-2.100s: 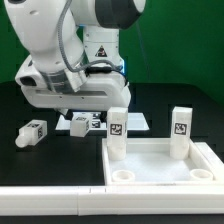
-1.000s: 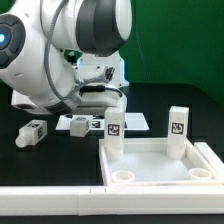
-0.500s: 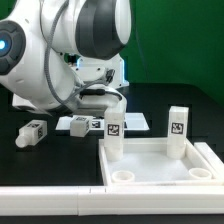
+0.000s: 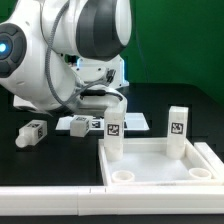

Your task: Assemble square table

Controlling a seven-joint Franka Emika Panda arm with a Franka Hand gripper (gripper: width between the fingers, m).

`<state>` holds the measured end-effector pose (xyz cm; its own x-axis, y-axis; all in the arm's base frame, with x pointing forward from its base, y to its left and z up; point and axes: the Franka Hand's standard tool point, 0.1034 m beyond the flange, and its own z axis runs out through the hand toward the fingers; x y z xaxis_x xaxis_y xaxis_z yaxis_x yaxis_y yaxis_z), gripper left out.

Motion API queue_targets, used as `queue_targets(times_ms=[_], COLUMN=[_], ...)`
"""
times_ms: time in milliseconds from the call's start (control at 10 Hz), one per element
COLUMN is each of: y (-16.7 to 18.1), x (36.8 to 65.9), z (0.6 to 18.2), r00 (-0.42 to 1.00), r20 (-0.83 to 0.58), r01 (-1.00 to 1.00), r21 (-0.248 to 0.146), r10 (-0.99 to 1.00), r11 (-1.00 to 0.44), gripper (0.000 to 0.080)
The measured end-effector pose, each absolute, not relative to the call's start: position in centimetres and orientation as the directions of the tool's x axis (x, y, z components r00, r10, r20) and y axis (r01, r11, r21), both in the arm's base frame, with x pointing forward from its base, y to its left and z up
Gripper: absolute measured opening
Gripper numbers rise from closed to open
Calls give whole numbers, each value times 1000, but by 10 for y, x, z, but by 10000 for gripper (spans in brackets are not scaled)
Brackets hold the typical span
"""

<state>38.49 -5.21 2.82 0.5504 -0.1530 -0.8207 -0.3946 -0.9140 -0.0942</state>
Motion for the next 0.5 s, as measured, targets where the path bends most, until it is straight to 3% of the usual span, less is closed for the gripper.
queue_targets(times_ms=[500], y=[-52], x=[379], z=[25], r00=[527], r20=[-836], r01=[-401], r21=[-85], r10=[-154], r11=[-912], gripper=[649])
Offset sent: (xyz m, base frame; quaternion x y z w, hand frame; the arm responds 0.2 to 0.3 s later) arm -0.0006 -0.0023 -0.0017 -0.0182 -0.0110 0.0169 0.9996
